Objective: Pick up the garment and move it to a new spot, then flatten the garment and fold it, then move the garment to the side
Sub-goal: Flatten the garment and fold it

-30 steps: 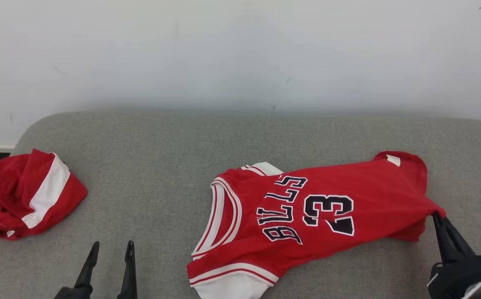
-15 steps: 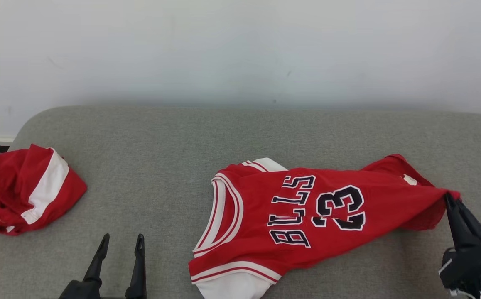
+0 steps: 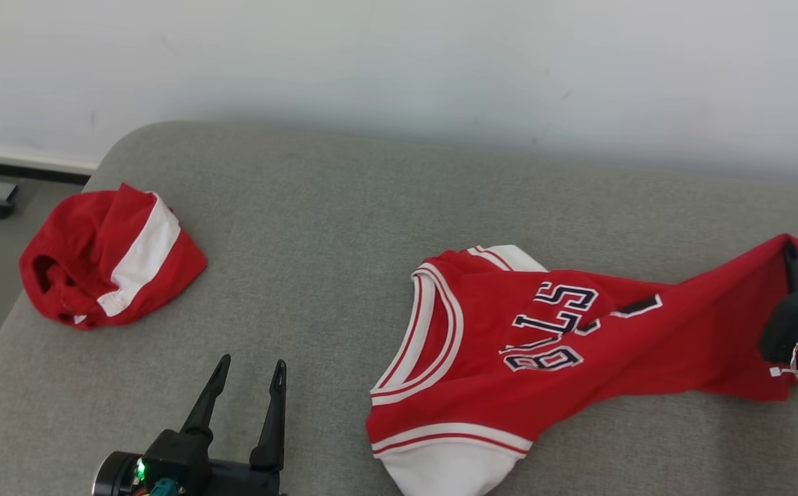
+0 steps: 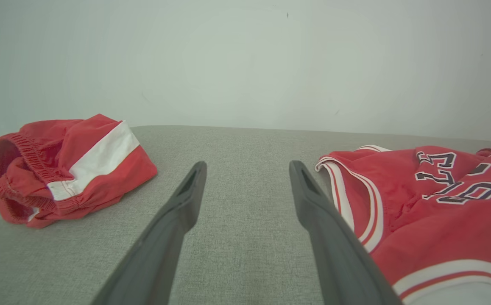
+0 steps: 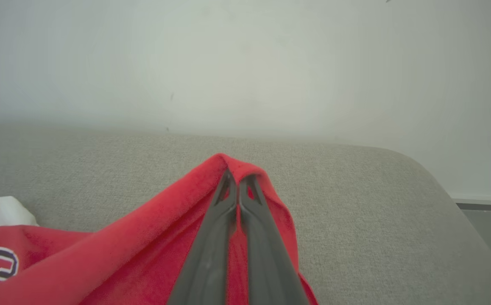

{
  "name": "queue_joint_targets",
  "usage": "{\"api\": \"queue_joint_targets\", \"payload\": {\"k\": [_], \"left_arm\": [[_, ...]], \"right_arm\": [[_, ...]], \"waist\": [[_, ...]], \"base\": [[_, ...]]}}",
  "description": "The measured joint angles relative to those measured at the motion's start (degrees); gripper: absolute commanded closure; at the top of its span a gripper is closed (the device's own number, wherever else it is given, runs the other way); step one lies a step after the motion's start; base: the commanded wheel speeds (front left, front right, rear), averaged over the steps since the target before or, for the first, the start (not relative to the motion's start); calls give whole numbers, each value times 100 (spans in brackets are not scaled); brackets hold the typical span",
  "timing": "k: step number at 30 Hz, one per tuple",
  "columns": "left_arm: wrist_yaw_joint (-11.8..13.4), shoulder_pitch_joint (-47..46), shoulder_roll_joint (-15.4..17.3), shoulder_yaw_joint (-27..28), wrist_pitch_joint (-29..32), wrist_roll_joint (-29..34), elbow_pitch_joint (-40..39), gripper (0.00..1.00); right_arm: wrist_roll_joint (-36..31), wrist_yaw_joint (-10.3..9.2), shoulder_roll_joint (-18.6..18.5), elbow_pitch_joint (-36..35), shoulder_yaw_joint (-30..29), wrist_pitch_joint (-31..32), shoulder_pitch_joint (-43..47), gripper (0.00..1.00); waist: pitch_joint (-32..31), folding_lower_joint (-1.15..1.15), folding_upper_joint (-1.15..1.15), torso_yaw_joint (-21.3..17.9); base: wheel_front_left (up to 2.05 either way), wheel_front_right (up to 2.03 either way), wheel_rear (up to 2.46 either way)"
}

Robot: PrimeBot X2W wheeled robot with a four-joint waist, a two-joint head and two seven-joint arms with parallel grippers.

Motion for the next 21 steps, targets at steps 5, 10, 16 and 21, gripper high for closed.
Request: {"api": "queue_joint_targets", "payload": {"k": [5, 10, 16, 21], "left_arm": [[-4, -96, -33, -70, 0, 0, 52, 0], [-2, -85, -40, 7, 0, 3, 75, 0], [4, 56, -23, 120, 0, 30, 62, 0], [16, 210, 5, 208, 0, 54, 24, 0]], "right_arm": [[-422, 0, -14, 1281, -180, -427, -537, 0], [-443, 1, 63, 1764, 66, -1002, -761, 0], [254, 0, 54, 1703, 210, -1604, -562, 0], [721, 0, -56, 1137, 549, -1812, 250, 0]], "waist": [[146, 0, 0, 206], [157, 1, 0, 196], [-6, 0, 0, -21], [-185, -1, 0, -245]], "base": [[0, 0, 0], [0, 0, 0], [0, 0, 0], [0, 0, 0]]}}
